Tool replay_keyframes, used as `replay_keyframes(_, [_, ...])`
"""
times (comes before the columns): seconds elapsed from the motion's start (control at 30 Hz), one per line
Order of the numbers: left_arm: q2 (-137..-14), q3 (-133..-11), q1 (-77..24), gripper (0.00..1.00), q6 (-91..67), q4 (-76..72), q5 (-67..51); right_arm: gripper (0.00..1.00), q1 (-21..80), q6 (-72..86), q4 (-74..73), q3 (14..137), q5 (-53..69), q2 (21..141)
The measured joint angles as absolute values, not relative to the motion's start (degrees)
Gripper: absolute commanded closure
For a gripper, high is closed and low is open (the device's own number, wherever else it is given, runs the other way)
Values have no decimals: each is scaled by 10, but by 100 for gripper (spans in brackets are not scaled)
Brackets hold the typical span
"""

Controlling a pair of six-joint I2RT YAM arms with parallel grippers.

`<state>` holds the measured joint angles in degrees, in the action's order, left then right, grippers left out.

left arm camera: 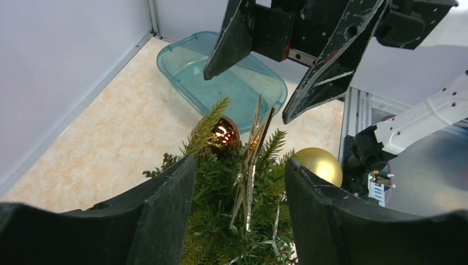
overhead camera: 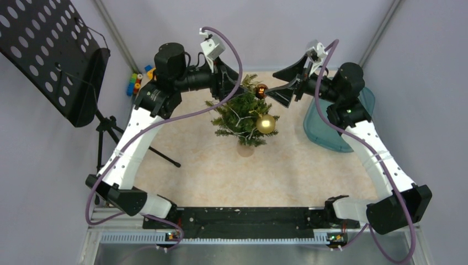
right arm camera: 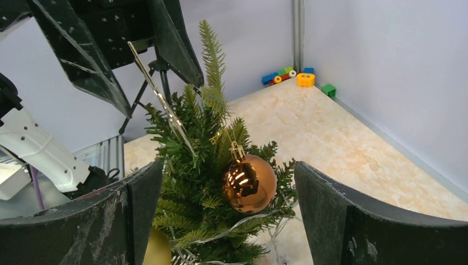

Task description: Decorate the small christmas tree

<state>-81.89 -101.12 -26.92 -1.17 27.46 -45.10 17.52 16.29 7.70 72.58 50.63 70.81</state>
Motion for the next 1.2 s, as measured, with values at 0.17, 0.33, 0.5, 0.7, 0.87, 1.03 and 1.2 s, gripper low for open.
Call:
replay_keyframes(0.17, [-819, -1032, -268, 2, -13, 282, -461, 12, 175, 163, 76, 728, 506, 708])
replay_keyframes(0.33, [-819, -1051, -260, 1, -11, 301, -467, 11, 175, 163, 76, 736, 506, 709])
replay_keyframes(0.5, [-809, -1065, -225, 1, -18, 311, -469, 10, 175, 144, 37, 765, 476, 710])
replay_keyframes(0.7, [-764, -1063, -149, 1, -37, 304, -464, 6, 167, 117, -26, 811, 386, 710])
replay_keyframes(0.87, [-697, -1007, -85, 1, -66, 266, -408, 2, 150, 95, -99, 837, 231, 710])
replay_keyframes(1.03, [-642, -897, -20, 1, -90, 226, -292, 1, 90, 103, -149, 827, 105, 707])
replay_keyframes(1.2, [-622, -748, 32, 1, -110, 197, -159, 1, 27, 131, -150, 721, 28, 690])
